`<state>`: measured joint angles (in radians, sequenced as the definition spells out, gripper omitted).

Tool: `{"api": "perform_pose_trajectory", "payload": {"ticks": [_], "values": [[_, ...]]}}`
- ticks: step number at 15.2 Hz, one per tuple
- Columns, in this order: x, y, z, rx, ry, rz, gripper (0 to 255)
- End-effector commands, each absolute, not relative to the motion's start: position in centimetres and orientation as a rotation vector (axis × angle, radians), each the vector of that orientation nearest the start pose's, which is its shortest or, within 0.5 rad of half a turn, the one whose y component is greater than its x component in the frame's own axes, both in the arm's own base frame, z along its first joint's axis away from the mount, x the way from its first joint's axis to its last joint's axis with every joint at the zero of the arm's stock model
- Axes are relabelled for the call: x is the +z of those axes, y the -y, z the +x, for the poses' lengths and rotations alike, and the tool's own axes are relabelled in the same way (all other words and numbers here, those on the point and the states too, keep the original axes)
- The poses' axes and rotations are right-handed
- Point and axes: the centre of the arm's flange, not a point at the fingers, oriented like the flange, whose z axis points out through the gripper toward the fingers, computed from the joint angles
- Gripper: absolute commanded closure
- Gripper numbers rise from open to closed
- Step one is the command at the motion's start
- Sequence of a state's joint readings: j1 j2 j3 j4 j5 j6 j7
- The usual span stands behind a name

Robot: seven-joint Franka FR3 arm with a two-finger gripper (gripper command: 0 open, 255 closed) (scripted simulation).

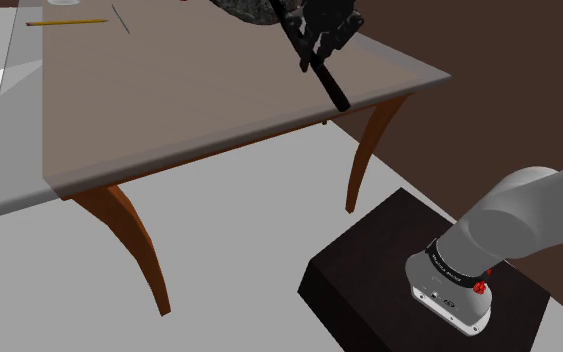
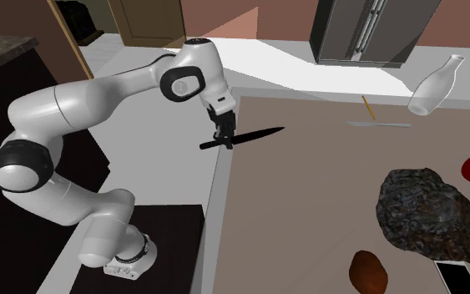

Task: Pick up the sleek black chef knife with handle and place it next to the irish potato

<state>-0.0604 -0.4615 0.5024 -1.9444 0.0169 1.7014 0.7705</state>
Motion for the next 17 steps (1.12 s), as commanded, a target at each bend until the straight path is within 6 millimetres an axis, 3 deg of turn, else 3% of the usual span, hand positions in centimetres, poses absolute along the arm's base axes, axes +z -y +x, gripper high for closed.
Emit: {"api": "perform_pose_trajectory", "payload": {"ticks": [1, 17], "values": [[66.4, -23.5, 37.4, -0.399, -0.565, -3.14, 255], [74.7, -23.5, 37.4, -0.399, -0.565, -3.14, 255]]}}
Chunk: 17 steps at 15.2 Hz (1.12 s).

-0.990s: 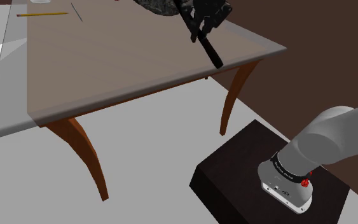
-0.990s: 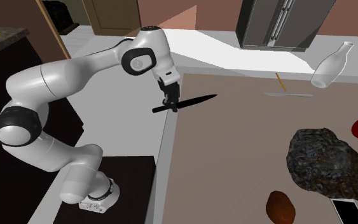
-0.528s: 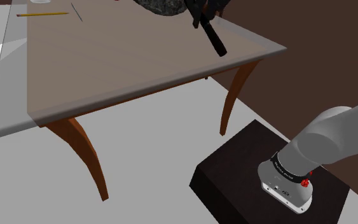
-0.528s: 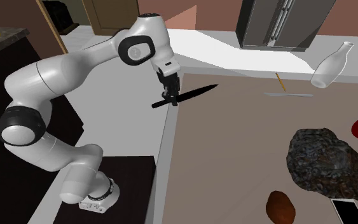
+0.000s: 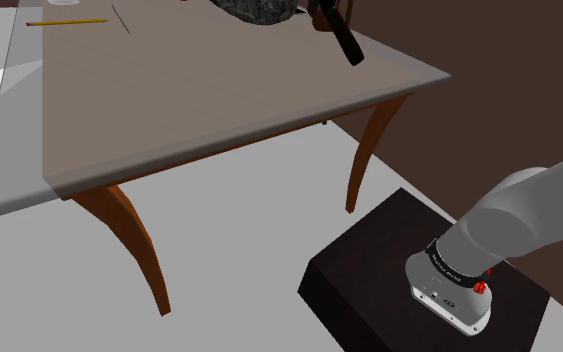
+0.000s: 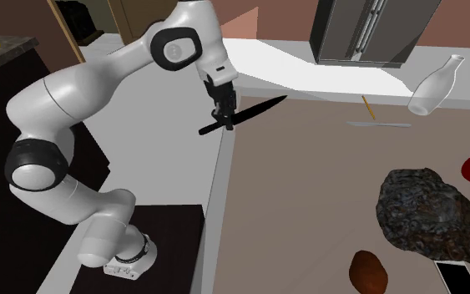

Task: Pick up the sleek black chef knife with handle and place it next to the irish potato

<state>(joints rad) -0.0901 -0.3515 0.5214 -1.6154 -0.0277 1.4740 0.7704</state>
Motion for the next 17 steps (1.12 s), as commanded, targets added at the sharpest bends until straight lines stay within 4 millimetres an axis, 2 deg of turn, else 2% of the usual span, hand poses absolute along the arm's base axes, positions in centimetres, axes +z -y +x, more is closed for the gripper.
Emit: {"api": "perform_pose_trajectory", "payload": {"ticks": [1, 17], "values": [[74.7, -22.2, 37.8, -0.399, -0.565, -3.14, 255], [75.3, -2.0, 43.7, -0.399, -0.565, -3.14, 255]]}}
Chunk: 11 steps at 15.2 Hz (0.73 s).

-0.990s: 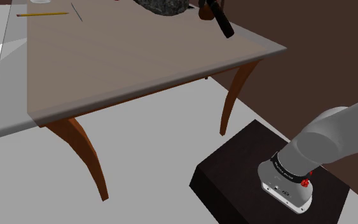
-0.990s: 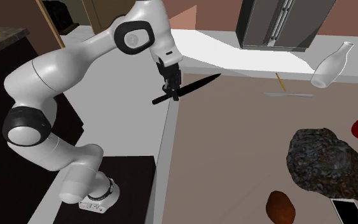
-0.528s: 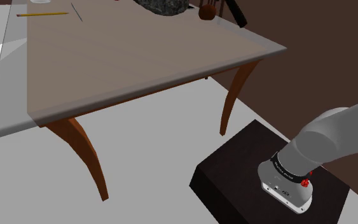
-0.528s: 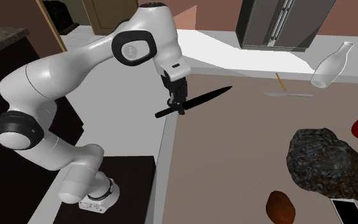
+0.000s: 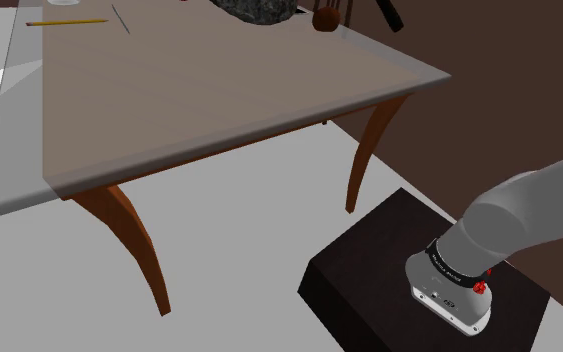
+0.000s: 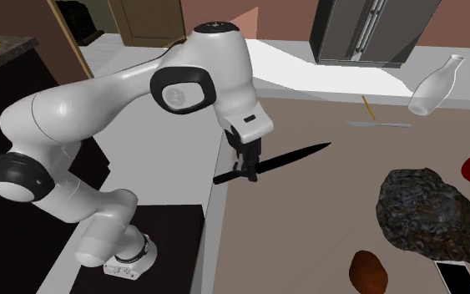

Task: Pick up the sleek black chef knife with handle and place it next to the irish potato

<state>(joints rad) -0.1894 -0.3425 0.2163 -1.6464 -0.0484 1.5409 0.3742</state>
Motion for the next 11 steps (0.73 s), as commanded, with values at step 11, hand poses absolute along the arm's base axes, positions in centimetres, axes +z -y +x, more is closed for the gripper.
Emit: {"api": "perform_pose_trajectory", "payload": {"ticks": [11], "values": [[75.7, 12.0, 47.7, -0.399, -0.565, -3.14, 255]]}}
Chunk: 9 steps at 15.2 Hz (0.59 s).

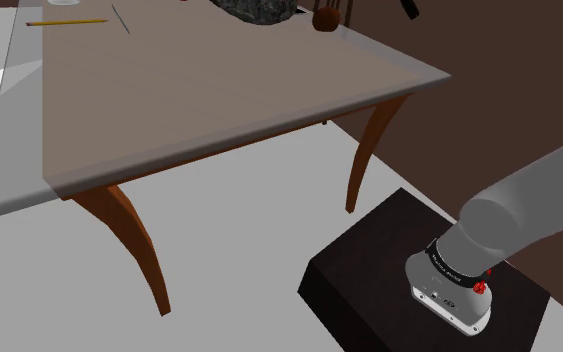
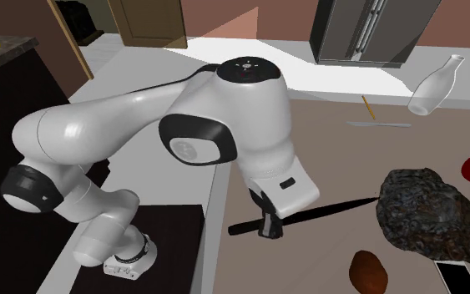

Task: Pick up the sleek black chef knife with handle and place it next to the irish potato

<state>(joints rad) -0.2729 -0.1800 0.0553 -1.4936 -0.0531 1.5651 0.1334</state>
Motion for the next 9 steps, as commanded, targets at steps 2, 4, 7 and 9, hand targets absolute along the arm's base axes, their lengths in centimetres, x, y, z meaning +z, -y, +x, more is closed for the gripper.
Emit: {"api": "perform_pose_trajectory", "payload": {"ticks": [2, 4, 7, 9], "values": [[75.8, 14.5, 48.5, -0.399, -0.565, -3.14, 255], [75.3, 16.1, 49.0, -0.399, -0.565, -3.14, 255], [73.7, 16.1, 49.0, -0.399, -0.565, -3.14, 255], [72.7, 16.1, 49.0, -0.399, -0.565, -3.14, 255]]}}
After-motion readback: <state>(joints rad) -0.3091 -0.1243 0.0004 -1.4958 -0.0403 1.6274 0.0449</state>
